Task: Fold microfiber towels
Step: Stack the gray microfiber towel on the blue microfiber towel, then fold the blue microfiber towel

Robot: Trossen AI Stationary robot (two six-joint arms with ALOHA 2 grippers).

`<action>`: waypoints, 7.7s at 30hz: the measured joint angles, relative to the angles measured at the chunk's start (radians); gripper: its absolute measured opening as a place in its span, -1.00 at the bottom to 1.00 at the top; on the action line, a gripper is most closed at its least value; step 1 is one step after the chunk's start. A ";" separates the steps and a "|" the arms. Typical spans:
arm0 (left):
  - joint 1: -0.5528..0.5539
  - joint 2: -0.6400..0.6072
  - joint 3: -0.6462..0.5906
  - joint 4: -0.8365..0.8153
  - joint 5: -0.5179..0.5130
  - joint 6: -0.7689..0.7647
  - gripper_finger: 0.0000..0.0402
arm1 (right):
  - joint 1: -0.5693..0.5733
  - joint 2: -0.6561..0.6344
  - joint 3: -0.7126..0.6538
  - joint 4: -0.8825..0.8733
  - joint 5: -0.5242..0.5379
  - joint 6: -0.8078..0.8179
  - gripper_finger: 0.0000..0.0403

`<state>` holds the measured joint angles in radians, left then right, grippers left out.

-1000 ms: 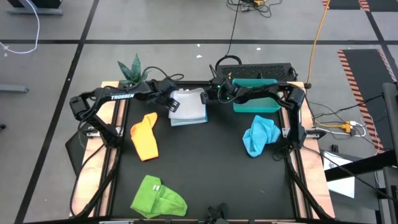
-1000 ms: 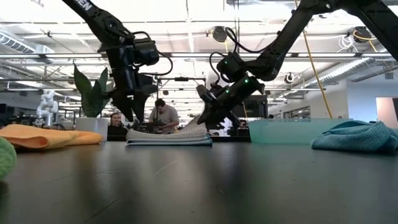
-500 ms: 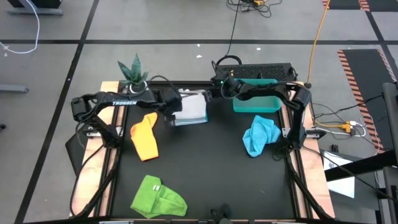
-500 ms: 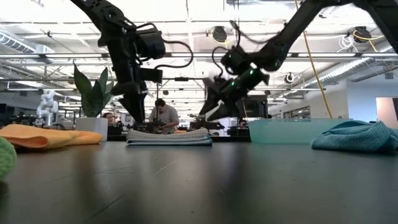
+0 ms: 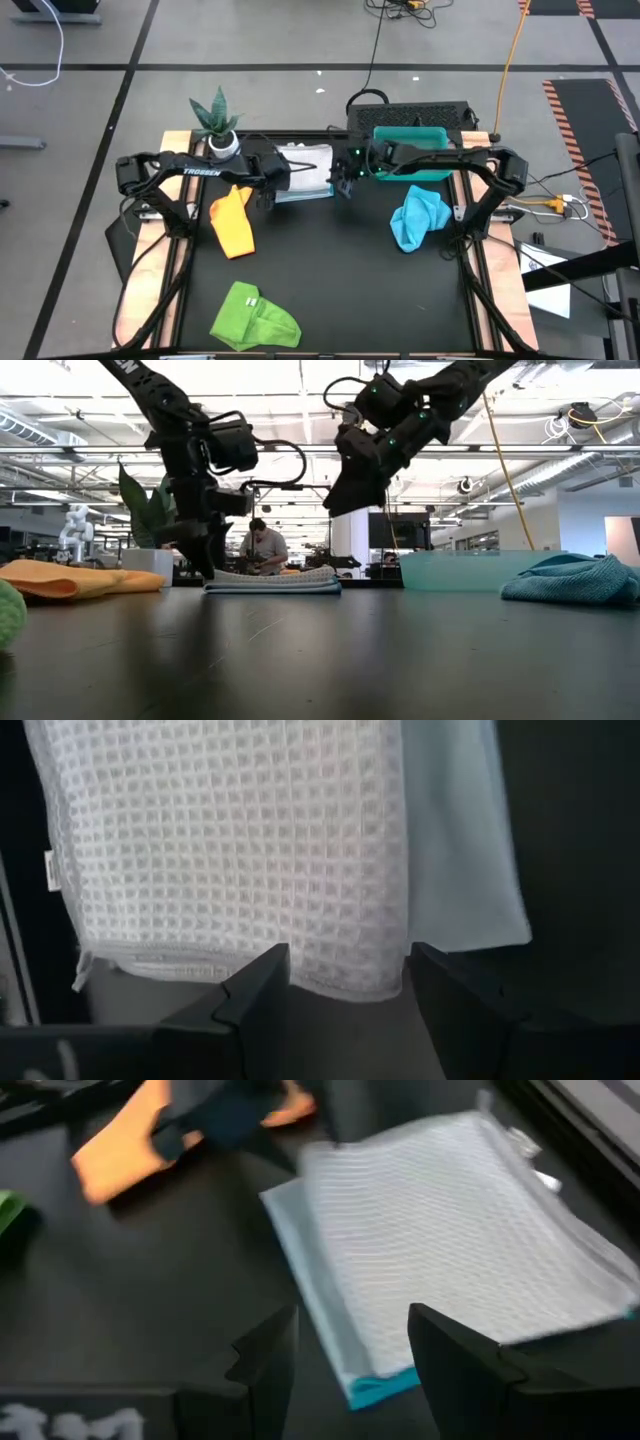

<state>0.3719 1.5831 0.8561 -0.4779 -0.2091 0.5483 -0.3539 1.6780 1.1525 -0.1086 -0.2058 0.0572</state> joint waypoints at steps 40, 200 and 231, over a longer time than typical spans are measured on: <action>-0.013 0.001 -0.056 0.080 -0.001 -0.192 -0.91 | -0.024 0.113 -0.197 0.331 0.019 0.293 -0.18; 0.025 -0.066 -0.311 0.536 0.197 -0.967 -1.00 | -0.253 0.424 0.049 0.486 -0.057 0.333 -1.00; -0.378 0.069 -0.024 0.884 0.267 -0.905 -0.46 | 0.254 -0.981 -0.694 -0.494 0.418 0.630 -0.88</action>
<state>-0.0059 1.6521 0.8320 0.4058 0.0583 -0.3566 -0.1002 0.6974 0.4590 -0.6025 0.2123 0.6877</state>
